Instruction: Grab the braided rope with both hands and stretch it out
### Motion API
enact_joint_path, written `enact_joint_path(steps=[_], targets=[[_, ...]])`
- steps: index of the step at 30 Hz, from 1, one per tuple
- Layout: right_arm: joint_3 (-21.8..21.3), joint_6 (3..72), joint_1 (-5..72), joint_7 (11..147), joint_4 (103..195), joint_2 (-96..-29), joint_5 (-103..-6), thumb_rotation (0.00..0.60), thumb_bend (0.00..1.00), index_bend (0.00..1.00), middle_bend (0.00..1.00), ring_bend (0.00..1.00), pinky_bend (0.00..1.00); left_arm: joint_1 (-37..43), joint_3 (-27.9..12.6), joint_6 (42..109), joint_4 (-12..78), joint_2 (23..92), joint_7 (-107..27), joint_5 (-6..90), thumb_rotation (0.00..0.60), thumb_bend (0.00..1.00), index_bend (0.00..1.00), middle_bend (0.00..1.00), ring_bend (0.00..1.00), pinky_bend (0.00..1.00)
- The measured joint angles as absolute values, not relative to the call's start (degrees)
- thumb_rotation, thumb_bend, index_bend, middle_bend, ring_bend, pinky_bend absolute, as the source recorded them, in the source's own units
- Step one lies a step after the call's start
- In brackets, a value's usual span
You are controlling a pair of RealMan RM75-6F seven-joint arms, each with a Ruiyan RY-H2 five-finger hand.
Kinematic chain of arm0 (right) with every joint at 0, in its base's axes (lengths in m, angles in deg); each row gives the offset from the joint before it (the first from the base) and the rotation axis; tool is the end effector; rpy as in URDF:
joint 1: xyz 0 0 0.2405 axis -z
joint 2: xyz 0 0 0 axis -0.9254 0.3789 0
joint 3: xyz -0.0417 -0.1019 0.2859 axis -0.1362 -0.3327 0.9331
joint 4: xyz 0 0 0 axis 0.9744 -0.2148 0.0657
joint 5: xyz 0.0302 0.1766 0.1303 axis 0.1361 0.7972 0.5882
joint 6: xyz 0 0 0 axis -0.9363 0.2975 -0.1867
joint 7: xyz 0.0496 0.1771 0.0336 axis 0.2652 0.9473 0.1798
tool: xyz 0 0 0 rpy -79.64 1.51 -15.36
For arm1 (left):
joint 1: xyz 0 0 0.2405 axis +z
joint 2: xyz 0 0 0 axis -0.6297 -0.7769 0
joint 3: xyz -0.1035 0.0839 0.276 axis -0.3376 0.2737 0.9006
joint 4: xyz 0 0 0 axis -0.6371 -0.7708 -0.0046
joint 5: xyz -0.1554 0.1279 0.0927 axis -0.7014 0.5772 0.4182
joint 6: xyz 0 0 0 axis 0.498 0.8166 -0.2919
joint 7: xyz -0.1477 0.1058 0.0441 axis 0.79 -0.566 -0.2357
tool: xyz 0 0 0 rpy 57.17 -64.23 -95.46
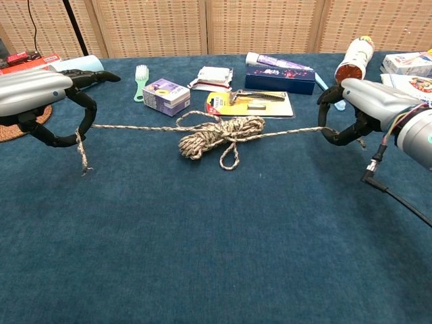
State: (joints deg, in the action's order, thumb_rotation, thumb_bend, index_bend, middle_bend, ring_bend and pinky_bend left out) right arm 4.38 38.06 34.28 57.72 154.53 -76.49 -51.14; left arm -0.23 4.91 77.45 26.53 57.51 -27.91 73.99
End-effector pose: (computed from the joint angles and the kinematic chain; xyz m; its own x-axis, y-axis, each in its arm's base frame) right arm -0.2225 -0.4031 -0.0517 0.2553 -0.1848 0.9491 -0.9657 -0.0968 0.2409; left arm -0.2543 0.4004 0.0034 0.5317 0.1819 0.8271 0.7355 -0.5834 -0.3446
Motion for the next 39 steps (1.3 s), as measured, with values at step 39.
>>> enact_joint_path(steps=[39], targets=[[4.9, 42.0, 38.2, 61.9, 157.2, -68.1, -52.7, 0.600, 0.53, 0.72, 0.22, 0.04, 0.00, 8.1, 1.4, 81.6, 27.1, 46.0, -26.7, 68.5, 0.600, 0.45, 0.69, 0.03, 0.00, 0.00]])
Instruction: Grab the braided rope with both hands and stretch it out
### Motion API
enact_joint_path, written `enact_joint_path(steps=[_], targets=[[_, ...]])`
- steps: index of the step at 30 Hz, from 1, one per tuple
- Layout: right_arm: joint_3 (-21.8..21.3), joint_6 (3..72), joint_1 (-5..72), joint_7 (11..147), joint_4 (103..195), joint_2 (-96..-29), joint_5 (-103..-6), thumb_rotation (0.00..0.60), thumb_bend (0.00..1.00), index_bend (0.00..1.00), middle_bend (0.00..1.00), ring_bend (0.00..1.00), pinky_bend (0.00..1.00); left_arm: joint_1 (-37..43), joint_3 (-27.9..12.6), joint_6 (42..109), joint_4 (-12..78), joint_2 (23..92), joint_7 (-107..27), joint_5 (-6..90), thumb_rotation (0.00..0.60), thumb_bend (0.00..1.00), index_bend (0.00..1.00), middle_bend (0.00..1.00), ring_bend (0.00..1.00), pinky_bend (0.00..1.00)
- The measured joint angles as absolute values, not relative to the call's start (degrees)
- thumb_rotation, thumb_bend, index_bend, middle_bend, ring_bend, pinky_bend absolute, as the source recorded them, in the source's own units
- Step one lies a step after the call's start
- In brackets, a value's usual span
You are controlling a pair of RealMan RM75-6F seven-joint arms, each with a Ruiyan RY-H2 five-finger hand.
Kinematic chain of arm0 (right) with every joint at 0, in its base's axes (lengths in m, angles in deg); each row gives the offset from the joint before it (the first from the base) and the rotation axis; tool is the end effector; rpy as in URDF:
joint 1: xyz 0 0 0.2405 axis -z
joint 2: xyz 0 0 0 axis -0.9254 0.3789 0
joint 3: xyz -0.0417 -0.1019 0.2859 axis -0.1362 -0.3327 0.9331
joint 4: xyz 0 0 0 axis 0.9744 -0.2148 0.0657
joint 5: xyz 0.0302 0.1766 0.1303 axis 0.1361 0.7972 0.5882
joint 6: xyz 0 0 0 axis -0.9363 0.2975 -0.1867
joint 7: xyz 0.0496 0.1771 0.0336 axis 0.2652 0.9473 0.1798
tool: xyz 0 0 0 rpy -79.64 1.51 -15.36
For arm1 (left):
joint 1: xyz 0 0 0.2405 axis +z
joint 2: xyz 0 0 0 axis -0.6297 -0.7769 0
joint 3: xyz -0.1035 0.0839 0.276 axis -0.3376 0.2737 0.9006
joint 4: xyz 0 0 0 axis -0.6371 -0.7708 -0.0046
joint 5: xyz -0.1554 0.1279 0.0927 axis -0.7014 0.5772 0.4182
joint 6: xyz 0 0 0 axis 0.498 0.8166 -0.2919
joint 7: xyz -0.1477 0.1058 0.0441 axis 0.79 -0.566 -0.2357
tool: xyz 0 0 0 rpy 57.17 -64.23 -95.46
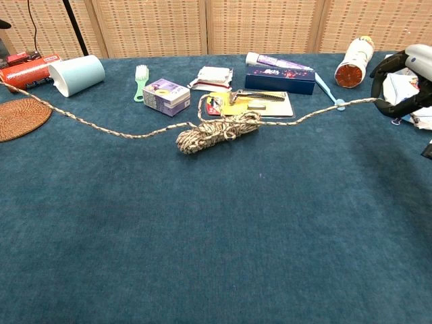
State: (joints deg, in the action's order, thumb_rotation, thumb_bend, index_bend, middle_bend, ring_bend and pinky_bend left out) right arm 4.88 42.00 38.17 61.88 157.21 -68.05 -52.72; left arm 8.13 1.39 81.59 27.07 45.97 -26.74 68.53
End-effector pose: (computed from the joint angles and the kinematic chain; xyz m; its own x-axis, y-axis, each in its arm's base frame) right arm -0.2649 -0.4041 0.0199 0.2656 -0.0718 0.9614 -0.9641 -0.0223 0.2646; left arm -0.3300 0.3978 0.1259 0.5435 0.0682 0.8366 0.7998 -0.3447 -0.4915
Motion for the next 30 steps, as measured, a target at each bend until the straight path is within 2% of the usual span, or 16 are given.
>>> enact_joint_path(steps=[30], targets=[[4.6, 46.8, 43.6, 63.7, 160.1, -60.5, -53.5, 0.600, 0.53, 0.72, 0.23, 0.05, 0.00, 14.6, -1.2, 83.1, 23.5, 41.4, -23.6, 64.4, 0.600, 0.44, 0.69, 0.04, 0.00, 0.00]])
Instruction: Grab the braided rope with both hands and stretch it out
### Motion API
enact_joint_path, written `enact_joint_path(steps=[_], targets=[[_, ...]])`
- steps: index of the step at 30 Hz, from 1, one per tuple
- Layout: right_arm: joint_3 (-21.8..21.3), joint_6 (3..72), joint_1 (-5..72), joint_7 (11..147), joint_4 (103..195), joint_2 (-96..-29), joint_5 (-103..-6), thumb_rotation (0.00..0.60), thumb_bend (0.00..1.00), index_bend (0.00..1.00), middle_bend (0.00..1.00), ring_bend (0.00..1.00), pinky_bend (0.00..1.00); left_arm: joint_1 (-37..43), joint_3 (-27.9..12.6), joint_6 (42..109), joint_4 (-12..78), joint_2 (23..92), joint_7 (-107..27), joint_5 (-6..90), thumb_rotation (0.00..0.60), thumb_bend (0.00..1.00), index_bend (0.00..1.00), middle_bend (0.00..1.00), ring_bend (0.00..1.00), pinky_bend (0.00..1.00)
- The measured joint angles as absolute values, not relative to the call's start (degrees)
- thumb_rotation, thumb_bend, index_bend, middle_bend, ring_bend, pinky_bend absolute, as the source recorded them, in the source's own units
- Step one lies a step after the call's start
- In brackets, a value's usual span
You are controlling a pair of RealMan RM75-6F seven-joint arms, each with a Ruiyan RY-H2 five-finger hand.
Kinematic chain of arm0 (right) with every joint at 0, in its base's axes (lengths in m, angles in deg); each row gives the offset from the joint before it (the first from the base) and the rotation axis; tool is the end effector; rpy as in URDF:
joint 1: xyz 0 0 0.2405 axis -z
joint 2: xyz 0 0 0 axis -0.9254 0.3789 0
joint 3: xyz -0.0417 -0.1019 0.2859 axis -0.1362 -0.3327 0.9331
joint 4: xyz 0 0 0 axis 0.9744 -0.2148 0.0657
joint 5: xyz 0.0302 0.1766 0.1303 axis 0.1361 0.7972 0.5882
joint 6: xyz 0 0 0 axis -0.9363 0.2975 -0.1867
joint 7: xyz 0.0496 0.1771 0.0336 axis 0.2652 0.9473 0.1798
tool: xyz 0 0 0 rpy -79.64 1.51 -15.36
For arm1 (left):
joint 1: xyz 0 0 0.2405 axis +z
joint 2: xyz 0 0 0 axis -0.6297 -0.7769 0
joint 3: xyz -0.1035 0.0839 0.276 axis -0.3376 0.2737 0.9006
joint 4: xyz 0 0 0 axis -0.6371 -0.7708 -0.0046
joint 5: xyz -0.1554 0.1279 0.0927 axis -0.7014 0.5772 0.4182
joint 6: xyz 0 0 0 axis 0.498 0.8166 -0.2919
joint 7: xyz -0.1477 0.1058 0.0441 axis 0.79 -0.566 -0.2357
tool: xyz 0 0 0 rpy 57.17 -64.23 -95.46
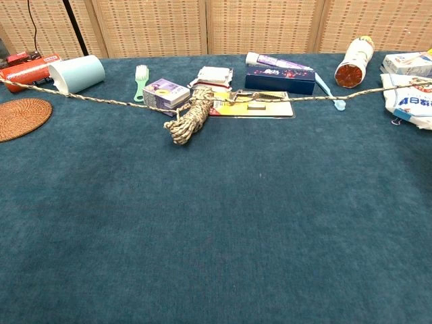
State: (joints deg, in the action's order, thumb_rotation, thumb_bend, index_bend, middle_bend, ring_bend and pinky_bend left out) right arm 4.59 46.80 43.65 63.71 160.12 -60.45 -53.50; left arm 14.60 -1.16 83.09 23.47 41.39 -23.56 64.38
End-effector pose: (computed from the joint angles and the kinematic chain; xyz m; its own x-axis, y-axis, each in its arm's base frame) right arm -0.3098 -0.3825 0.0855 0.3140 0.0201 0.9492 -0.9471 0.0757 0.3118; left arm -0.3870 0.3772 0.1990 0.5562 0.0143 0.8309 0.8228 -0.1502 -0.5482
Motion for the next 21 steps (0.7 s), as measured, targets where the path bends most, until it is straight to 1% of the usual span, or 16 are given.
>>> enact_joint_path(steps=[9, 17, 20, 21], targets=[[4.6, 46.9, 44.1, 65.1, 163.0, -59.1, -54.6, 0.600, 0.53, 0.72, 0.23, 0.05, 0.00, 14.5, -1.5, 83.8, 24.5, 41.2, -23.5, 65.8, 0.600, 0.44, 0.69, 0.05, 0.00, 0.00], [4.8, 42.9, 42.5, 69.6, 168.8, -57.7, -57.1, 0.600, 0.53, 0.71, 0.23, 0.05, 0.00, 10.8, -2.2, 83.2, 31.4, 40.3, -26.9, 69.9, 0.600, 0.43, 0.69, 0.05, 0.00, 0.00], [5.1, 41.5, 41.1, 69.9, 169.8, -57.8, -57.7, 0.600, 0.53, 0.68, 0.21, 0.05, 0.00, 8.9, -2.6, 82.1, 34.7, 40.1, -29.1, 71.2, 0.600, 0.44, 0.69, 0.05, 0.00, 0.00], [5.1, 41.1, 40.7, 69.9, 169.9, -57.9, -57.8, 0.600, 0.53, 0.63, 0.19, 0.05, 0.00, 8.4, -2.7, 81.8, 35.5, 40.1, -29.8, 71.5, 0.600, 0.43, 0.68, 0.05, 0.00, 0.00]])
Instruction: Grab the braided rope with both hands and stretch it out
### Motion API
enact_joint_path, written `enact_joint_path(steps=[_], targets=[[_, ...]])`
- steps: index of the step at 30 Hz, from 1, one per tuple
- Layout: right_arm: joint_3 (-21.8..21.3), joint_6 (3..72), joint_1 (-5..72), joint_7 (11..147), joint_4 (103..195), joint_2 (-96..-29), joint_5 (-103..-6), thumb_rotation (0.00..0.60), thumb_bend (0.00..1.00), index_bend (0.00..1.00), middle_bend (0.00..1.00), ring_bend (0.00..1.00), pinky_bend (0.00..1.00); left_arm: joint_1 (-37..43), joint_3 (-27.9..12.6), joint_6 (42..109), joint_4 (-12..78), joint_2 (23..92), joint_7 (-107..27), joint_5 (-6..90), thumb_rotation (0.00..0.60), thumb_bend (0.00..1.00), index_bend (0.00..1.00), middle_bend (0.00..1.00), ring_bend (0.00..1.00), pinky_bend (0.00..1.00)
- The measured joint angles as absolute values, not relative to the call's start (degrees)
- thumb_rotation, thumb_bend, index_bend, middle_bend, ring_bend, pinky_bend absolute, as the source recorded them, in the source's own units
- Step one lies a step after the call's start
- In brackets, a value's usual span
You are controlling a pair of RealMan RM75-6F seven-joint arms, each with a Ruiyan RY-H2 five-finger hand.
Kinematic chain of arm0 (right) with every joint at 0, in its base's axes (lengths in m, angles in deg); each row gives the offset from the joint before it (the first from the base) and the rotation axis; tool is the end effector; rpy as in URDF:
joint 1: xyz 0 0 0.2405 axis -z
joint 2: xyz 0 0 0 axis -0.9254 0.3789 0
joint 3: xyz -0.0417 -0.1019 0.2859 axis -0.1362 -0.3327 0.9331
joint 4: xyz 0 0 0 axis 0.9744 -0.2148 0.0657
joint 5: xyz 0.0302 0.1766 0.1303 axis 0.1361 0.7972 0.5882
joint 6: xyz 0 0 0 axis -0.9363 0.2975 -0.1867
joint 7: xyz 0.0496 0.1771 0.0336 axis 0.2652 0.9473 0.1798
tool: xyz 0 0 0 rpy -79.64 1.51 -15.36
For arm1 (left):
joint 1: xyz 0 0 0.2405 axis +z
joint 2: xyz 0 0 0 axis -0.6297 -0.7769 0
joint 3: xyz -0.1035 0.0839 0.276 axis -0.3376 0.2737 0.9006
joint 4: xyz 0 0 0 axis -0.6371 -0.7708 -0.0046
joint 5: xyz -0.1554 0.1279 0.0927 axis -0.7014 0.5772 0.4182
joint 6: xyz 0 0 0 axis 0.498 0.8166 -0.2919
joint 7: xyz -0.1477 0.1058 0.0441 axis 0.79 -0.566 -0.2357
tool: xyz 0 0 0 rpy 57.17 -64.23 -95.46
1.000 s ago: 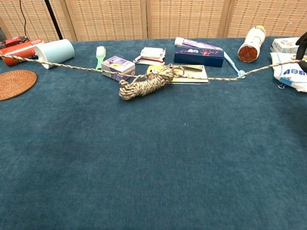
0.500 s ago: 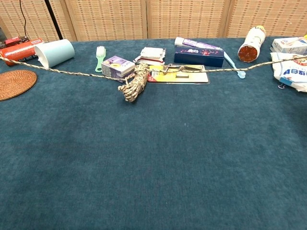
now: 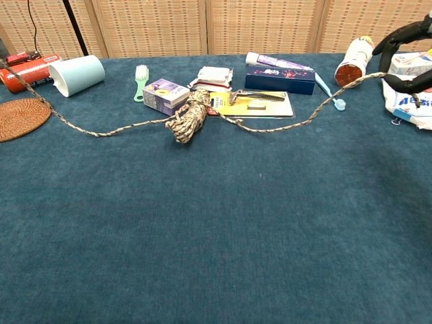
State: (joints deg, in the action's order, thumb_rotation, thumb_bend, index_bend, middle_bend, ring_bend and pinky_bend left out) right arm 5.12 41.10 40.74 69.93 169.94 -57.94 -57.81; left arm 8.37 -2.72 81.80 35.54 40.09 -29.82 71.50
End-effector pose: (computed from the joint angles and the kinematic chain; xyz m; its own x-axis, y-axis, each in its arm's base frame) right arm -0.2400 -0.3837 0.0664 0.1308 -0.0942 0.9869 -0.9861 -0.1148 0.1198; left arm -0.2927 0.3962 0.1533 0.5417 0.0060 0.8405 0.7733 -0.3955 -0.4956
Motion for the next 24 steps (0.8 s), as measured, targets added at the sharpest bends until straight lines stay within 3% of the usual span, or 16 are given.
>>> enact_joint_path(steps=[4, 6, 9, 11, 16, 24], targets=[[5.2, 38.8, 39.0, 69.2, 170.7, -58.1, -58.0, 0.600, 0.53, 0.36, 0.04, 0.00, 0.00, 6.2, -3.2, 79.4, 39.6, 40.0, -33.5, 72.4, 0.600, 0.37, 0.53, 0.03, 0.00, 0.00], [5.2, 37.9, 38.1, 68.6, 171.2, -58.0, -57.8, 0.600, 0.53, 0.25, 0.01, 0.00, 0.00, 5.4, -3.3, 77.9, 41.5, 39.9, -34.9, 72.2, 0.600, 0.29, 0.30, 0.00, 0.00, 0.00], [5.3, 36.8, 37.3, 67.9, 171.9, -57.8, -57.3, 0.600, 0.53, 0.09, 0.00, 0.00, 0.00, 4.5, -3.6, 75.6, 44.3, 39.4, -36.6, 71.3, 0.600, 0.24, 0.10, 0.00, 0.00, 0.00], [5.3, 36.4, 36.9, 67.3, 172.1, -57.6, -57.0, 0.600, 0.51, 0.03, 0.00, 0.00, 0.00, 4.0, -3.7, 74.4, 46.0, 39.1, -37.3, 70.5, 0.600, 0.22, 0.03, 0.00, 0.00, 0.00], [5.1, 35.1, 36.2, 66.1, 172.9, -56.3, -55.5, 0.600, 0.34, 0.00, 0.00, 0.00, 0.00, 3.1, -4.2, 72.0, 49.6, 38.0, -39.5, 68.3, 0.600, 0.13, 0.00, 0.00, 0.00, 0.00], [4.4, 36.3, 37.3, 67.0, 173.6, -53.7, -55.5, 0.600, 0.32, 0.00, 0.00, 0.00, 0.00, 3.7, -4.9, 70.6, 54.0, 35.2, -42.0, 63.1, 0.600, 0.11, 0.00, 0.00, 0.00, 0.00]])
